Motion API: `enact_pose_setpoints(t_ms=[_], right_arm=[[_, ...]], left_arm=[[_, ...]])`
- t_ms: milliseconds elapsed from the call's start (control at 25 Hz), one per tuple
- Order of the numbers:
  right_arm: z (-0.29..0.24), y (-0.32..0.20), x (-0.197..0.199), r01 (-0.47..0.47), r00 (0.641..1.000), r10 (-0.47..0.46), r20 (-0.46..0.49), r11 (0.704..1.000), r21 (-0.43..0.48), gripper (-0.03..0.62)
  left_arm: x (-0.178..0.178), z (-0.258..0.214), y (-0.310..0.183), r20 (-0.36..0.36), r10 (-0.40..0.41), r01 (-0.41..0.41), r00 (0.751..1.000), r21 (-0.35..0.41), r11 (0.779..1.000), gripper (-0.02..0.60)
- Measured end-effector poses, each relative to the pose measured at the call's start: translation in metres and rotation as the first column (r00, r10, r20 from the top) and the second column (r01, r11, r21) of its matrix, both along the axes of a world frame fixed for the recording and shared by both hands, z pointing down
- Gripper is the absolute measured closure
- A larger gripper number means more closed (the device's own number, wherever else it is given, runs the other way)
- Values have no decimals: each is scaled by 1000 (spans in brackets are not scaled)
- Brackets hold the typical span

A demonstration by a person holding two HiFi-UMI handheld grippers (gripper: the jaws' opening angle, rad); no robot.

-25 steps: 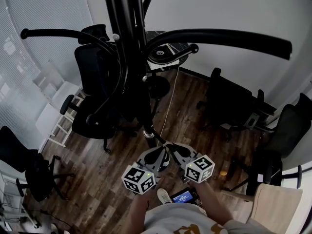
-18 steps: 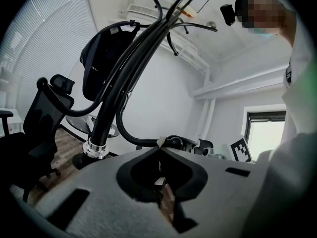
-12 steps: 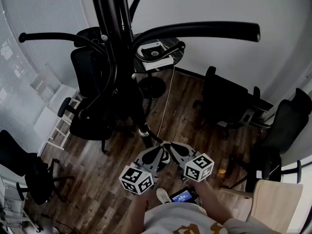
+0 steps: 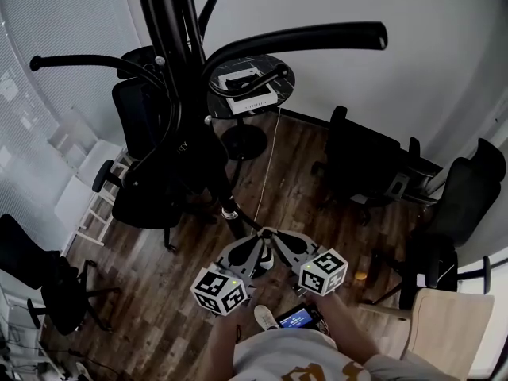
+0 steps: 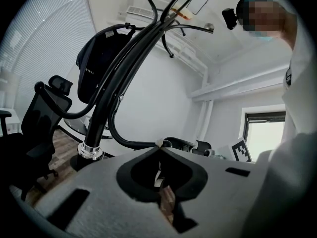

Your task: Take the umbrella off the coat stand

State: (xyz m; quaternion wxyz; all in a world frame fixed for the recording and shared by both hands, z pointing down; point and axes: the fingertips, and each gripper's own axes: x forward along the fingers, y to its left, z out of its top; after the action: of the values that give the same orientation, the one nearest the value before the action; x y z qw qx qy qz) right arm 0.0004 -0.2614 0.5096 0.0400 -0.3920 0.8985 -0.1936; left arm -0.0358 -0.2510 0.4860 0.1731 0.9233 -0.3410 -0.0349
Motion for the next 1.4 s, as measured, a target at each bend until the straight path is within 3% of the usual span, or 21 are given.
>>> enact_pose_setpoints(t_ms=[560,840,1400], right_arm=[[-13,21,6,3,1000,-3,0,1000,30,574],[-12,33,8,10,1000,-10,3,1000,16,574],[-18,67,11,40,998,-39,-58,999,26,576]], left_arm=[[6,-11,16,0,-4,4,1000,22,1000,558],[9,-10,25,34,-13,12,999,31,999,558],[16,-15,51,-5,-44,44,999,20,999,558]])
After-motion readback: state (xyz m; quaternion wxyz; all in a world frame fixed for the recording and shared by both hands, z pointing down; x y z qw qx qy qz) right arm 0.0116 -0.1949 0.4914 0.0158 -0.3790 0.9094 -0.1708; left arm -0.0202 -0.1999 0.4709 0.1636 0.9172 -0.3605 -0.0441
